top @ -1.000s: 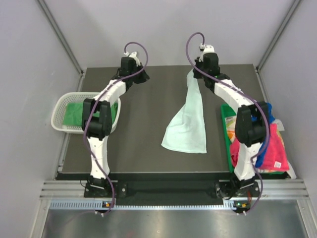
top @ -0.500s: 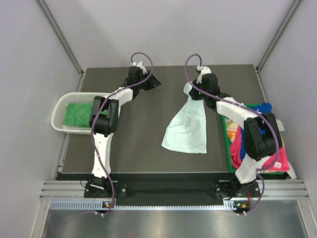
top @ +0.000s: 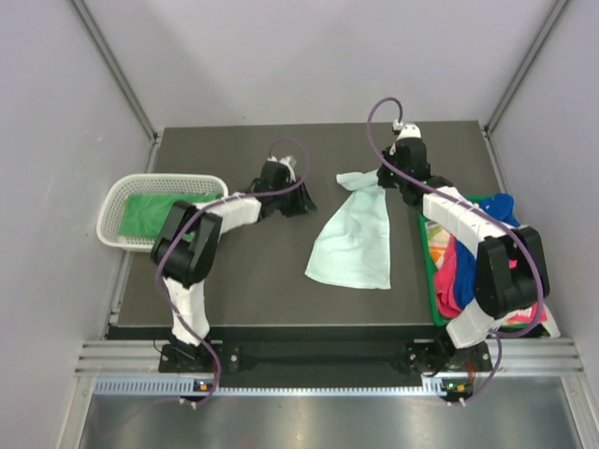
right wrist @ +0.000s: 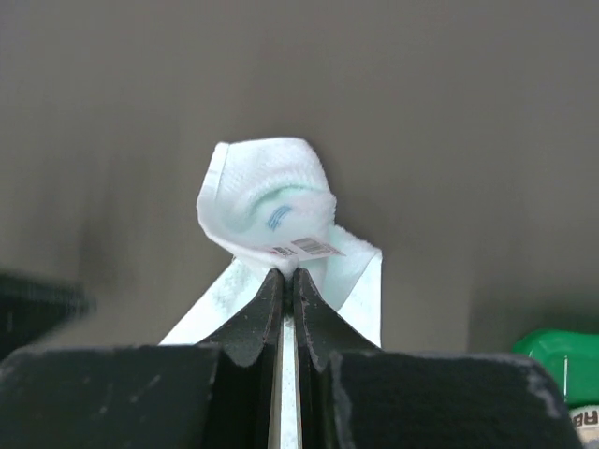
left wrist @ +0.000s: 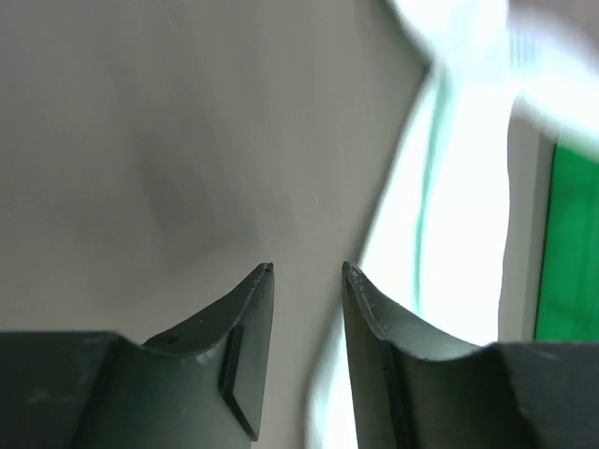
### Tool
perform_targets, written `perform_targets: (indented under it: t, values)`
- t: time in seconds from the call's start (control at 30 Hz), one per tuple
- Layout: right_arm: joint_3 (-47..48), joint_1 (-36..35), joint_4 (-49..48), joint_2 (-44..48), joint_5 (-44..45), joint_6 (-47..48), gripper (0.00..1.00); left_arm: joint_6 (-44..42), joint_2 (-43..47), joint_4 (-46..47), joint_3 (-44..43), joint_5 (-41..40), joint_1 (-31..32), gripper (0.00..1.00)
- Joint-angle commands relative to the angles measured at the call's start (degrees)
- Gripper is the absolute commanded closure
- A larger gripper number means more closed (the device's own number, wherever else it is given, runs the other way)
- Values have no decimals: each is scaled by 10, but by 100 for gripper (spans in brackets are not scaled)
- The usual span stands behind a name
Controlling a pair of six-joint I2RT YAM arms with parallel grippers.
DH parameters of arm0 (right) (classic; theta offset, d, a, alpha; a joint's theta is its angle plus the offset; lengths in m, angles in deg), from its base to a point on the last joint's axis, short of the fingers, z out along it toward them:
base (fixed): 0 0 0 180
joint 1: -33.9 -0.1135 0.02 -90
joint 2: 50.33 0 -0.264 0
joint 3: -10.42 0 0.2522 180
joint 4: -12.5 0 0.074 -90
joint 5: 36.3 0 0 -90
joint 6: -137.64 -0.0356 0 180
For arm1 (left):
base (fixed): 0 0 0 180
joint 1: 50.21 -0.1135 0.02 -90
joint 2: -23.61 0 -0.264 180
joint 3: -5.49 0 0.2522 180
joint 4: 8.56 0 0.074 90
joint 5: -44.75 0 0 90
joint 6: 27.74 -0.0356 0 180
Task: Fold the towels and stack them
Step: Flatten out the crumpled towel
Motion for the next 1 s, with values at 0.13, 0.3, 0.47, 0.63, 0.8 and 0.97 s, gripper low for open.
perform_targets:
  t: [0.13, 0.3, 0.47, 0.63, 0.8, 0.97]
  values:
    - [57, 22, 6, -29, 10, -6, 100, -13, 179, -84, 171, -114, 87, 53]
    - [60, 25, 1, -30, 1, -11, 100, 0, 251, -108, 242, -167, 116, 48]
    - [66, 25, -3, -35, -2, -17, 100, 11, 257, -105, 255, -159, 150, 46]
    - [88, 25, -2, -56, -4, -17, 100, 35, 253, -72, 283, -139, 172, 46]
    - [105, 24, -2, -78, -4, -19, 100, 61, 280, -67, 318, -156, 184, 52]
    - [142, 25, 0, -112, 5, -19, 100, 80, 322, -71, 344, -158, 197, 96]
